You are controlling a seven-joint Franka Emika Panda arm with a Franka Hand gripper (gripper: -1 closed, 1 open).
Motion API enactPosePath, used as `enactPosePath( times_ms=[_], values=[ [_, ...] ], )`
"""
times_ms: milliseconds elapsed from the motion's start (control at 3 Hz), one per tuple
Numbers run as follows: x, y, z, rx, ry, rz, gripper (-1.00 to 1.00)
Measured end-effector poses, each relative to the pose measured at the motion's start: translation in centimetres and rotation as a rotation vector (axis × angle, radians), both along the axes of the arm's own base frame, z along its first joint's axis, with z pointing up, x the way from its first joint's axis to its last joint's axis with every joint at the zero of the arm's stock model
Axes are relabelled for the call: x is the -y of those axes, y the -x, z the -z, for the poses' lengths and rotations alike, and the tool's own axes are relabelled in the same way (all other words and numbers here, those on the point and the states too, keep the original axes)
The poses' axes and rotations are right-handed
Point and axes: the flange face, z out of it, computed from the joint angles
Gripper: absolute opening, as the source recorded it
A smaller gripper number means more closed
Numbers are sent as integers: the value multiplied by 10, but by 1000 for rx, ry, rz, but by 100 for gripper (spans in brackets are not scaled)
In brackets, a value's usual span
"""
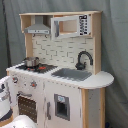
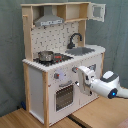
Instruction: Play with the kitchen
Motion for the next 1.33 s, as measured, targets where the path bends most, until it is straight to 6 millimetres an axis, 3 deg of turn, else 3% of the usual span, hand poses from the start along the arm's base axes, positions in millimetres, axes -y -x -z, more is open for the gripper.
enactPosePath(
  times_ms=[667,1000,1333],
  values=[
    [7,-2,38,-22,-138,16,100],
    [36,-27,65,-40,-144,83,100],
    [36,-48,68,-71,-136,71,100]
  ],
)
